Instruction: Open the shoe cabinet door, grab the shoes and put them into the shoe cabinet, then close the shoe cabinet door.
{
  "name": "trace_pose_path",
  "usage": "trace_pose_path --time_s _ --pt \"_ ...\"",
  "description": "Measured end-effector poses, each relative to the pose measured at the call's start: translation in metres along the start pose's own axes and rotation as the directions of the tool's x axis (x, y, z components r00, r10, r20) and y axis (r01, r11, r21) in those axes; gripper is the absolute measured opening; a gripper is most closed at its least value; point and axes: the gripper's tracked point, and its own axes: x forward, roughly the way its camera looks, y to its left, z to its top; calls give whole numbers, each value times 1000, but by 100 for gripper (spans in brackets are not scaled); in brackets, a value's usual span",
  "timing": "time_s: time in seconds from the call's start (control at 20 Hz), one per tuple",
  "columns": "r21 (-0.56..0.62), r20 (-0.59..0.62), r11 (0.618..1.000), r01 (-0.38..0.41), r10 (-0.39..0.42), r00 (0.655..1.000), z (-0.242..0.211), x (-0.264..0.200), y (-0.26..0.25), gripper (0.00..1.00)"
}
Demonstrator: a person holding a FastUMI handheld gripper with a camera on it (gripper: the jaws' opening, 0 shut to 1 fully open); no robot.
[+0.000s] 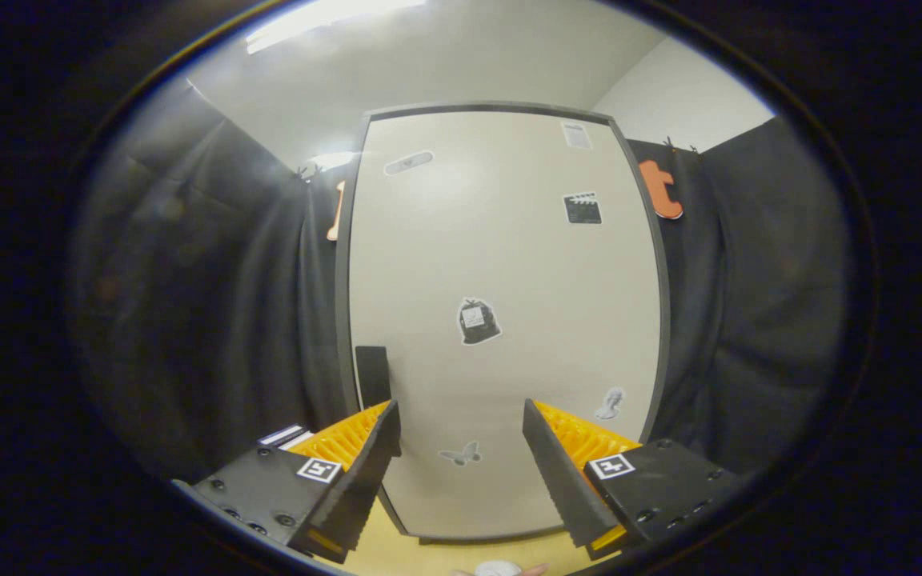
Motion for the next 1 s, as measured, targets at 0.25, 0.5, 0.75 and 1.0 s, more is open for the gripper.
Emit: trace_pose_path --time_s 0.25,0.5,0.75,1.0 --pt "5 -31 999 -34 34 999 -17 21 34 96" --pt "16 -54 999 -38 39 998 -35 50 68 93" --pt "26 -74 1000 0 2 997 -50 78 77 84" --pt "21 -89 999 43 -41 995 -59 91 76 76"
